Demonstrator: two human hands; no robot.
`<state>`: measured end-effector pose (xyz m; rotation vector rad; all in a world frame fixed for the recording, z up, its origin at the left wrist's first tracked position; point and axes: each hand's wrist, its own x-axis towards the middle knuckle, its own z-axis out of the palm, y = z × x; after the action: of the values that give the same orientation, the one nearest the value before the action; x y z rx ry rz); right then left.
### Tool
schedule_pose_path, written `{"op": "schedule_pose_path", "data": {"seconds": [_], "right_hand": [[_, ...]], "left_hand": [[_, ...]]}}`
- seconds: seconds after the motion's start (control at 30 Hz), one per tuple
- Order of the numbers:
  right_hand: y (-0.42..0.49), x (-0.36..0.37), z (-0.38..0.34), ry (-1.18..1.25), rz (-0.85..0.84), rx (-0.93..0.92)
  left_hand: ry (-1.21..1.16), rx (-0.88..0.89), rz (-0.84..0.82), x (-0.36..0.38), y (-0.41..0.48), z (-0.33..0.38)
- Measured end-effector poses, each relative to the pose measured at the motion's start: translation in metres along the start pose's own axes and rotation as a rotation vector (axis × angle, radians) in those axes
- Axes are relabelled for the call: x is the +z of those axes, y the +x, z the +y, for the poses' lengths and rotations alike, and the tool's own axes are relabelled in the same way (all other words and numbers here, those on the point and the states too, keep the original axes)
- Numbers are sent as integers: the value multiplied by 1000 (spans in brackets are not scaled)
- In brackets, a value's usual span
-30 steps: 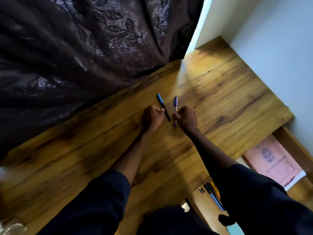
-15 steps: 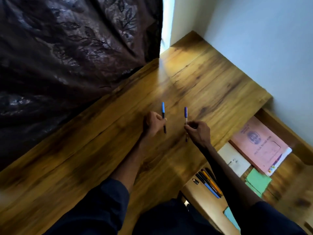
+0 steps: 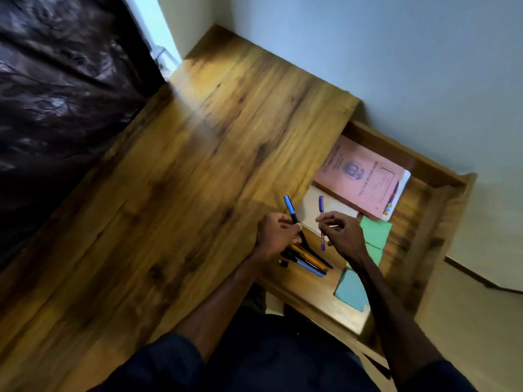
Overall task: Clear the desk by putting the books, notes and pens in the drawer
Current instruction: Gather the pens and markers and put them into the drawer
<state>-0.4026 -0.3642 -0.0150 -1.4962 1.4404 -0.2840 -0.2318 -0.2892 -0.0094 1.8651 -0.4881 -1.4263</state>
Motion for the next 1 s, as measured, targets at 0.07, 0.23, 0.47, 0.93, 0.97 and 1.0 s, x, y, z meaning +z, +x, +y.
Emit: {"op": "schedule_pose_path", "data": {"seconds": [0.07, 0.23, 0.47, 0.93, 0.97, 1.0], "right_hand": [[-7, -13, 15, -40, -59, -13], [-14, -23, 45, -157, -110, -44], [-1, -9, 79, -314, -129, -40], [5, 13, 136, -707, -93, -3], [5, 14, 136, -700, -103, -6], [5, 14, 135, -693, -109, -10]], "left_hand": [[33, -14, -6, 23, 0, -4], [74, -73, 25, 64, 12, -19], [182, -140, 59, 87, 22, -44], [490, -103, 101, 69, 29, -94], [487, -103, 98, 69, 28, -95], [486, -102, 99, 69, 28, -94]]}}
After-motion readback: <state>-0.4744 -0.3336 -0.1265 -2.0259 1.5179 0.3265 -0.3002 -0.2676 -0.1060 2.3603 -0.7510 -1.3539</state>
